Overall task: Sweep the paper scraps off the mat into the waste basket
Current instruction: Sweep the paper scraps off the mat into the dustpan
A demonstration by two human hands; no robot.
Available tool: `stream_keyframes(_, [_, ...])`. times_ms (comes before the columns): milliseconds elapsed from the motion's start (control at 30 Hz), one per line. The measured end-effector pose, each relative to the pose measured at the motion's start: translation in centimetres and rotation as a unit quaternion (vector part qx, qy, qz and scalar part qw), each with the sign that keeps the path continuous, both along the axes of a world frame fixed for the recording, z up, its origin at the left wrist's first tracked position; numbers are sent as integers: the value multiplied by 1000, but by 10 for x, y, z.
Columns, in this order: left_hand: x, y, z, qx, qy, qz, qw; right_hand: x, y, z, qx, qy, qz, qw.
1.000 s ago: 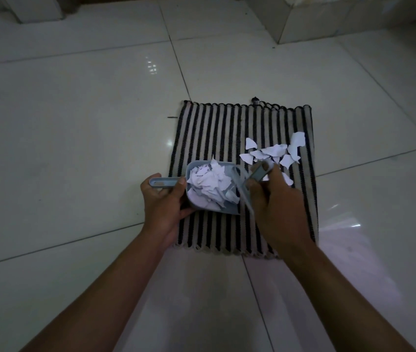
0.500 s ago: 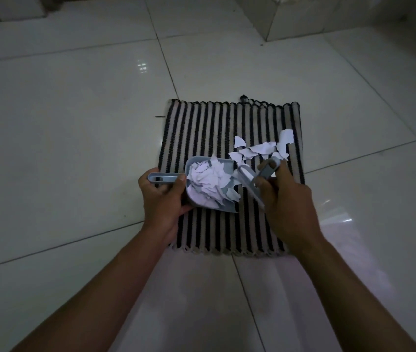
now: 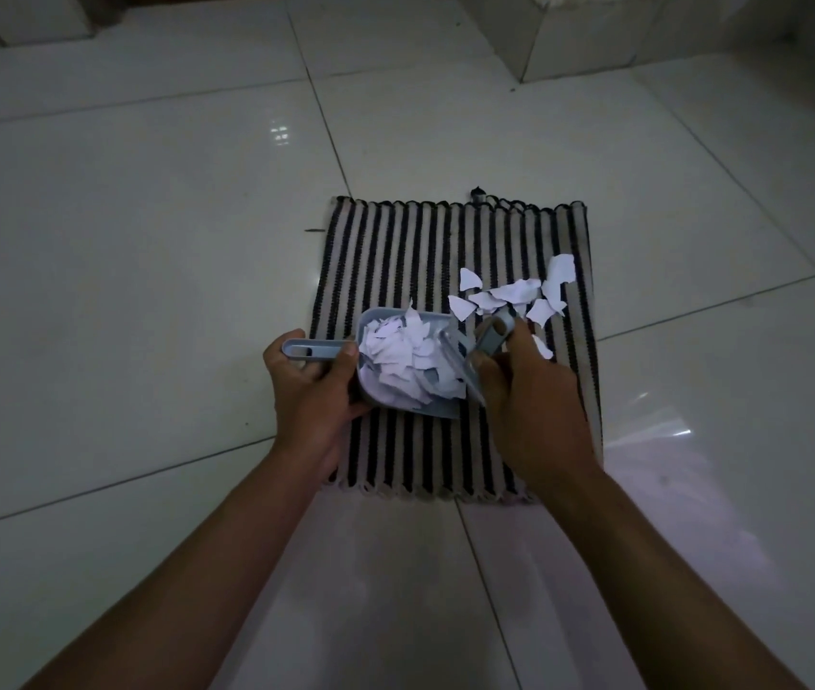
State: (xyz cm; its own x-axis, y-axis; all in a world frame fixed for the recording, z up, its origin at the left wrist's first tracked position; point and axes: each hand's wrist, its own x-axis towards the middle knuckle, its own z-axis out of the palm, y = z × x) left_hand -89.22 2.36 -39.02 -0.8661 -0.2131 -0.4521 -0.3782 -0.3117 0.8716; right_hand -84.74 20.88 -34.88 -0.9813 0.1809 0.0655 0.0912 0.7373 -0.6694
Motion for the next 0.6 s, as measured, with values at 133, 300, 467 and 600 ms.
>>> stream_keyframes(133, [4, -3, -1, 26, -17, 11, 999, -3, 14, 12, 0, 22, -27, 999])
stream_keyframes(300, [5, -1, -3, 40, -29, 16, 999, -12, 18, 6, -17, 8, -83, 996])
stream_keyframes(467, [10, 8, -3, 33, -30, 13, 999, 8, -16, 2, -9, -19, 13, 1000])
stream_keyframes(600, [14, 13, -1, 38, -32, 1, 999, 9, 19, 16, -15, 23, -61, 998])
